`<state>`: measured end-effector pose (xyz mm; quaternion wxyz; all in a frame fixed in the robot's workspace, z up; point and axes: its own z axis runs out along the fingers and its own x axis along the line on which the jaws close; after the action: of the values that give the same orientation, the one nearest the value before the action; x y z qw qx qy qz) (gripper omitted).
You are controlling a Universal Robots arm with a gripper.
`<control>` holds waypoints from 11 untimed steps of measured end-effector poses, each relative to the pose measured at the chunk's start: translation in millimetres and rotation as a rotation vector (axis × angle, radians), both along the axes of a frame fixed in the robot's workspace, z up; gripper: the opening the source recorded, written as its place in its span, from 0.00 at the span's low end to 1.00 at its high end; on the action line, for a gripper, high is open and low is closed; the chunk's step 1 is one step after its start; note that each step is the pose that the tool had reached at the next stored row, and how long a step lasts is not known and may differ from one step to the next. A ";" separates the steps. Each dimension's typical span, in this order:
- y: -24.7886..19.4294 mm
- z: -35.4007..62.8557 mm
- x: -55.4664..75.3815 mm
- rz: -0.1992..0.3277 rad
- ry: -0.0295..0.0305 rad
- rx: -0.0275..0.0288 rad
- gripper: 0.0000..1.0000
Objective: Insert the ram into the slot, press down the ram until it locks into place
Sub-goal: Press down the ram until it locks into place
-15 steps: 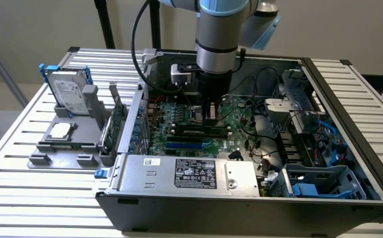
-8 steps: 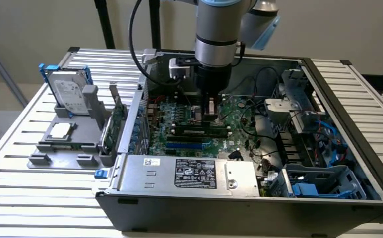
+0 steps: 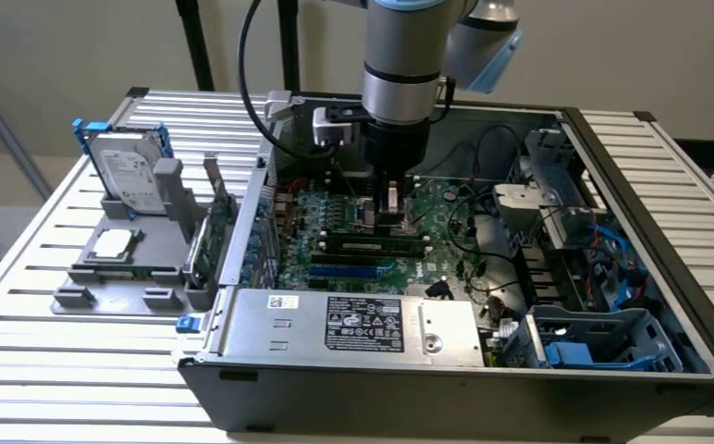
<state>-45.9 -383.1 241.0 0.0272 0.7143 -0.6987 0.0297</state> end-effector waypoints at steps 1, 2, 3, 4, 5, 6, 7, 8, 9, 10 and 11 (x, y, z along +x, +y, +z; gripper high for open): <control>0.0 0.0 0.0 0.000 0.0000 0.0000 0.11; 0.0 0.0 0.0 0.000 0.0000 0.0000 0.11; 0.0 -0.1 -0.2 0.000 0.0001 -0.0001 0.11; 0.1 -0.5 -0.4 0.000 0.0001 0.0000 0.11; 0.2 -1.0 -0.4 0.000 0.0000 0.0000 0.11; 0.5 -1.6 -0.4 0.000 0.0001 -0.0001 0.11; 0.8 -2.2 -0.4 0.000 0.0004 -0.0001 0.11; 1.3 -2.9 -0.4 0.000 0.0011 -0.0001 0.11; 1.9 -3.6 -0.4 0.000 0.0019 0.0000 0.11; 2.3 -4.3 -0.4 0.000 0.0034 0.0000 0.11; 2.7 -5.1 -0.4 0.000 0.0050 0.0001 0.11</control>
<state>-46.2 -380.3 235.9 0.0289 0.7144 -0.6986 0.0279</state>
